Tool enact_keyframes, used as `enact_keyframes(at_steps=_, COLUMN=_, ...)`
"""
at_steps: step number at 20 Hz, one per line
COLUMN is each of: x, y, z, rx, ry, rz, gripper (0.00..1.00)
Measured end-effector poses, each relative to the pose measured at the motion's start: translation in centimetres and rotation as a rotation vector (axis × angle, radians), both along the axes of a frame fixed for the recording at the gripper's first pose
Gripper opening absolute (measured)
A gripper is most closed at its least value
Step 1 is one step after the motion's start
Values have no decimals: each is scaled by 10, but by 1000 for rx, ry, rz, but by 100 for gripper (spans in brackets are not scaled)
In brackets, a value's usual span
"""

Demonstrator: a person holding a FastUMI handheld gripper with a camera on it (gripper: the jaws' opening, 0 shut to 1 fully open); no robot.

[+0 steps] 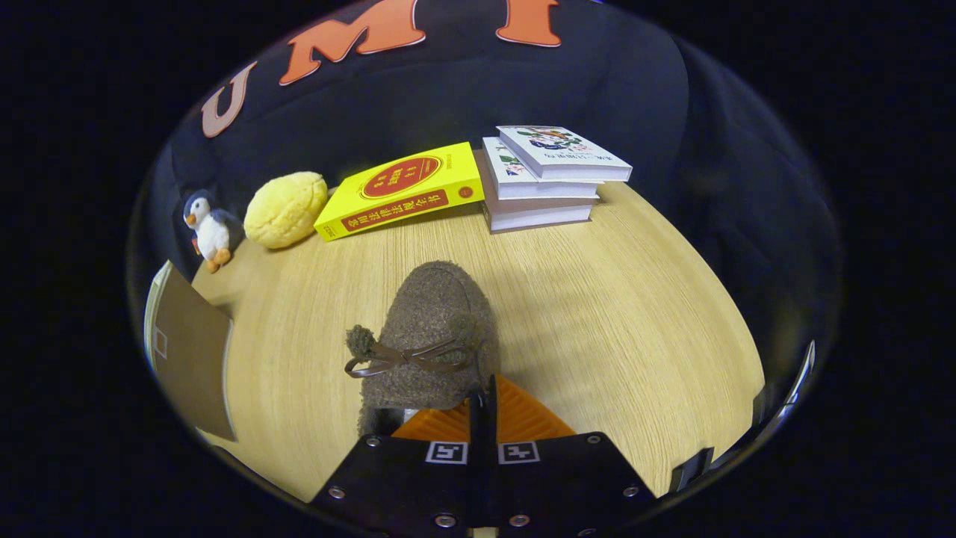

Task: Open the storage box then place both shoes into the box .Put the left shoe in first, then the right shoe, with the right side of both shoes facing outward in a uniform manner.

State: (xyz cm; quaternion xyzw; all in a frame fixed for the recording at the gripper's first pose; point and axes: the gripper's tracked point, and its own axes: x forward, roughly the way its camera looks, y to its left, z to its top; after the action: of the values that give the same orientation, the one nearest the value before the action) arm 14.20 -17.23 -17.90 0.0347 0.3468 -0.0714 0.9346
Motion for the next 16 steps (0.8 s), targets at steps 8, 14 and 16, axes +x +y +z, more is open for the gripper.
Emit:
enact_keyframes(at_steps=8, x=-34, y=114, z=79, rx=79, ry=-81, rz=4, gripper=1)
enact_keyframes(at_steps=14, x=-52, y=236, z=127, rx=110, ry=-132, rz=59, gripper=1)
enact_keyframes(at_steps=16, x=-58, y=276, z=136, rx=121, ry=-141, rz=82, gripper=1)
